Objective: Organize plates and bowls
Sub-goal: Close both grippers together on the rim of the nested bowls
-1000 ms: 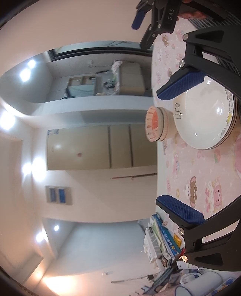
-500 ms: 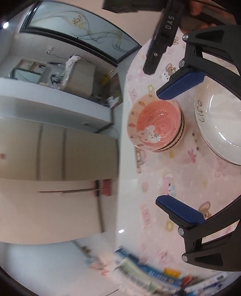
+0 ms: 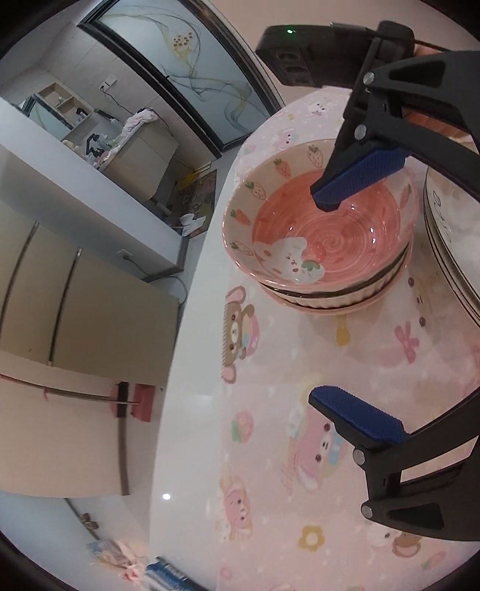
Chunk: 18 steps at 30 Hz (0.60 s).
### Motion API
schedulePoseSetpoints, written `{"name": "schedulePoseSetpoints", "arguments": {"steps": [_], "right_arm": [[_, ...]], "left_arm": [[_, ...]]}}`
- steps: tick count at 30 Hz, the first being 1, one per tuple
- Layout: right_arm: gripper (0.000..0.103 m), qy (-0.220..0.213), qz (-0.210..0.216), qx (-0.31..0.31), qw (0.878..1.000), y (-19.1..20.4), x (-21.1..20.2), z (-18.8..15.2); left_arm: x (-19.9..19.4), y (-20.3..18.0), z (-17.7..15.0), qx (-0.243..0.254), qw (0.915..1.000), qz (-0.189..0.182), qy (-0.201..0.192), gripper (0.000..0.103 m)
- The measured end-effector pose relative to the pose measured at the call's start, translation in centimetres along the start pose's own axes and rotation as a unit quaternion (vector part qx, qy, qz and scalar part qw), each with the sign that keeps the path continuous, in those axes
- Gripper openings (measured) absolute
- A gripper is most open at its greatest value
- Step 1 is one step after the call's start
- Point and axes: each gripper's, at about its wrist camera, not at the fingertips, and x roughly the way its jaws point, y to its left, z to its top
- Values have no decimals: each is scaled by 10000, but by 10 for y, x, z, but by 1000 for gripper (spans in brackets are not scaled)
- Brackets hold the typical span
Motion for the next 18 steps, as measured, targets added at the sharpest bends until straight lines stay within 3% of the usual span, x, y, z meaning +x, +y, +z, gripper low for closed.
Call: {"name": "schedulePoseSetpoints", "arguments": {"steps": [6,12,14,18], "right_arm": [[54,37,179,96,9998,-5,10,-2],[51,159,337,300,9989,-16,15,0],[50,253,363,561,9974,-19,16,-2],[48,185,276,514,9981,-14,18,-5]], "left_arm": [[14,8,1,-235,9991,-210,279,90],[30,13,-7,-283,9981,-296,459,91],[36,16,-9,-418,9965,-423,582,91],[35,21,-7,-605,9940,-676,615,84]]}}
